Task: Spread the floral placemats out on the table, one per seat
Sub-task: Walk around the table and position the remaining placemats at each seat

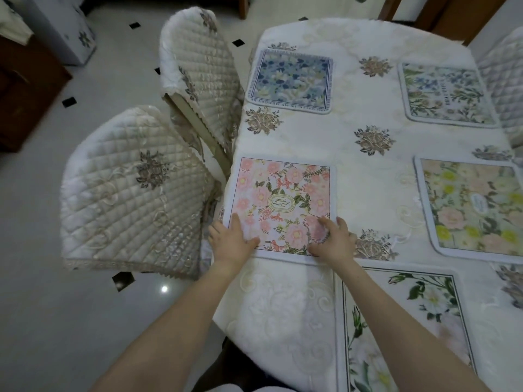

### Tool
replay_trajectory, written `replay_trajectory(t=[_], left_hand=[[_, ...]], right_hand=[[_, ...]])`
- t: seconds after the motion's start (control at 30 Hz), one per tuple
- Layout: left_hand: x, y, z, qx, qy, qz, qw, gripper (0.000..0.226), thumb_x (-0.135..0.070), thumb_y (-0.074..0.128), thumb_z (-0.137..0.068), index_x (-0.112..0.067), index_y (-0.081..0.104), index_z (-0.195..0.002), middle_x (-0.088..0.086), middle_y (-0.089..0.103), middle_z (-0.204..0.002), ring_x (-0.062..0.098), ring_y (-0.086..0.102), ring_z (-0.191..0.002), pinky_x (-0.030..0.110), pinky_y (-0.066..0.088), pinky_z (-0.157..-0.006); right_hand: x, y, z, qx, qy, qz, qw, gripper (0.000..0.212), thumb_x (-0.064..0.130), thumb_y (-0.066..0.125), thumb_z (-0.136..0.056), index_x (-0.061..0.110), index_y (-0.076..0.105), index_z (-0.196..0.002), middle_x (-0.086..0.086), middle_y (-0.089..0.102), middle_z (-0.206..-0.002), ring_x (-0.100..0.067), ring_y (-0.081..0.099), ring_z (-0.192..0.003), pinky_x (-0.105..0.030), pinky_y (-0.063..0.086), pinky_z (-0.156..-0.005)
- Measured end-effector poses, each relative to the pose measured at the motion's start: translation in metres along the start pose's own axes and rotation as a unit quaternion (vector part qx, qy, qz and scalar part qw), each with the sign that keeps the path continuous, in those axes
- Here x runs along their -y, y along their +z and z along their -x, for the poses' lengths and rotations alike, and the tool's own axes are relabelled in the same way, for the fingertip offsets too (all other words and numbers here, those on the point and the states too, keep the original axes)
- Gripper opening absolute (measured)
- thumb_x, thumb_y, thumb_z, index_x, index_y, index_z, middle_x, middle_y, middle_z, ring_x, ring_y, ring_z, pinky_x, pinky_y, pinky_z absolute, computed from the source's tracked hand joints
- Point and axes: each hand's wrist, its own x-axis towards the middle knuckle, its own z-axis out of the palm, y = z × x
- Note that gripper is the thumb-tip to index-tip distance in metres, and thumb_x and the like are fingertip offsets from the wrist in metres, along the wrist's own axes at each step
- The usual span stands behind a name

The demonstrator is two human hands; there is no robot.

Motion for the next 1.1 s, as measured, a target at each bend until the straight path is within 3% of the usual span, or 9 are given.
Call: replay_trajectory(t=[0.1, 0.27, 0.37, 0.57, 0.73, 0.9, 1.1], left_hand=[[0.003, 0.001, 0.011, 0.003, -0.012, 0.001, 1.000, 0.088, -0.058, 0.065, -0.072, -0.017, 0.026, -0.140, 0.024, 0.033, -0.123, 0.036, 0.029, -0.114, 0.046, 0.031, -0.098], [0.005, 0.006, 0.025, 0.003, -0.021, -0.006, 1.000, 0.090, -0.057, 0.065, -0.073, -0.016, 0.024, -0.141, 0.025, 0.033, -0.125, 0.039, 0.030, -0.115, 0.046, 0.032, -0.099], [0.007, 0.007, 0.026, 0.002, -0.006, -0.021, 1.000, 0.089, -0.057, 0.063, -0.076, -0.014, 0.022, -0.143, 0.026, 0.034, -0.126, 0.039, 0.030, -0.116, 0.047, 0.032, -0.099], [0.004, 0.012, 0.031, 0.006, 0.036, -0.094, 0.995, 0.078, -0.053, 0.046, -0.089, -0.011, 0.014, -0.146, 0.033, 0.023, -0.141, 0.044, 0.023, -0.130, 0.048, 0.027, -0.106], [0.009, 0.012, 0.031, 0.013, 0.136, -0.127, 0.982, 0.065, -0.041, 0.036, -0.096, -0.004, 0.015, -0.145, 0.025, 0.016, -0.152, 0.038, 0.014, -0.140, 0.047, 0.016, -0.116], [0.000, 0.003, 0.021, 0.002, 0.233, -0.097, 0.968, 0.044, -0.031, 0.042, -0.092, -0.006, 0.038, -0.128, 0.018, 0.043, -0.132, 0.034, 0.036, -0.120, 0.040, 0.033, -0.103], [-0.039, 0.004, 0.006, 0.032, 0.310, -0.064, 0.948, 0.053, -0.038, 0.044, -0.092, -0.012, 0.034, -0.138, 0.012, 0.045, -0.135, 0.029, 0.038, -0.120, 0.038, 0.035, -0.100]], right_hand=[[-0.002, 0.002, 0.008, 0.008, -0.008, 0.001, 1.000, 0.077, 0.024, 0.078, -0.064, 0.030, 0.045, -0.133, -0.011, 0.020, -0.155, -0.036, 0.022, -0.136, -0.034, 0.022, -0.105], [-0.007, 0.004, 0.019, 0.010, 0.004, -0.016, 1.000, 0.077, 0.019, 0.076, -0.064, 0.032, 0.045, -0.133, -0.009, 0.019, -0.155, -0.039, 0.019, -0.134, -0.042, 0.027, -0.107], [-0.009, 0.007, 0.024, 0.010, 0.007, -0.013, 1.000, 0.077, 0.021, 0.075, -0.064, 0.032, 0.044, -0.134, -0.010, 0.017, -0.156, -0.040, 0.017, -0.135, -0.046, 0.021, -0.110], [-0.004, 0.009, 0.028, 0.012, -0.004, 0.019, 1.000, 0.073, 0.022, 0.068, -0.068, 0.029, 0.039, -0.134, -0.015, 0.015, -0.155, -0.041, 0.019, -0.132, -0.047, 0.027, -0.107], [-0.003, 0.015, 0.035, 0.005, -0.051, 0.094, 0.994, 0.069, 0.030, 0.060, -0.076, 0.023, 0.032, -0.139, -0.018, 0.019, -0.153, -0.041, 0.022, -0.131, -0.049, 0.028, -0.107], [-0.003, 0.010, 0.039, -0.017, -0.074, 0.108, 0.991, 0.062, 0.030, 0.057, -0.081, 0.019, 0.036, -0.138, -0.015, 0.030, -0.151, -0.036, 0.025, -0.136, -0.048, 0.027, -0.112], [-0.022, -0.015, 0.045, -0.072, -0.033, 0.055, 0.995, 0.059, 0.032, 0.054, -0.087, 0.017, 0.035, -0.141, -0.014, 0.027, -0.153, -0.033, 0.023, -0.140, -0.046, 0.023, -0.113]])
